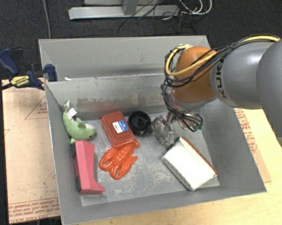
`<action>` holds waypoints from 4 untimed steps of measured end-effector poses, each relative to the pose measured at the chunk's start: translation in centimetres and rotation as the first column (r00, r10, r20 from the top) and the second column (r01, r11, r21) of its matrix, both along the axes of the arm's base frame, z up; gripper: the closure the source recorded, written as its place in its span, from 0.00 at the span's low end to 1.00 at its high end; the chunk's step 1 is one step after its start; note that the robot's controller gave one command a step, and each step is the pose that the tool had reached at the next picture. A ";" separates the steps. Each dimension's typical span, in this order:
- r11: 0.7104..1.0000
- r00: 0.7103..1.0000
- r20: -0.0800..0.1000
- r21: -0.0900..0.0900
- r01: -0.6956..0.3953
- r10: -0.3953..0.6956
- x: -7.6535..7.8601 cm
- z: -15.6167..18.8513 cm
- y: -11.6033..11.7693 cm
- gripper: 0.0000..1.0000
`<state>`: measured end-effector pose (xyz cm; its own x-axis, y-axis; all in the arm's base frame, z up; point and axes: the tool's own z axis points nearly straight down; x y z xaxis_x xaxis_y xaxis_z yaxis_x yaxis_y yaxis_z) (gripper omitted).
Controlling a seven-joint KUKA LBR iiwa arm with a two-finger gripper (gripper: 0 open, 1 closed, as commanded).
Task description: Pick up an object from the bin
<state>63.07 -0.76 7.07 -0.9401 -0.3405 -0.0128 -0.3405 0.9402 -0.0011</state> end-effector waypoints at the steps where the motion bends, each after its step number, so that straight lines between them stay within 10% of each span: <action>1: 1.000 1.000 0.002 0.001 -0.001 0.001 0.0 0.0 0.0 0.00; 2: 1.000 1.000 0.002 0.001 -0.001 0.001 0.0 0.0 0.1 0.00; 3: 0.990 0.990 0.007 -0.004 -0.141 0.141 -0.3 0.0 8.1 0.00; 4: 0.972 0.972 0.008 -0.003 -0.235 0.235 1.3 0.0 7.6 0.00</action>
Offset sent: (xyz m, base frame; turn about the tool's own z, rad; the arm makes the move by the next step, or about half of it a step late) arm 0.0000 0.0000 0.0000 0.0000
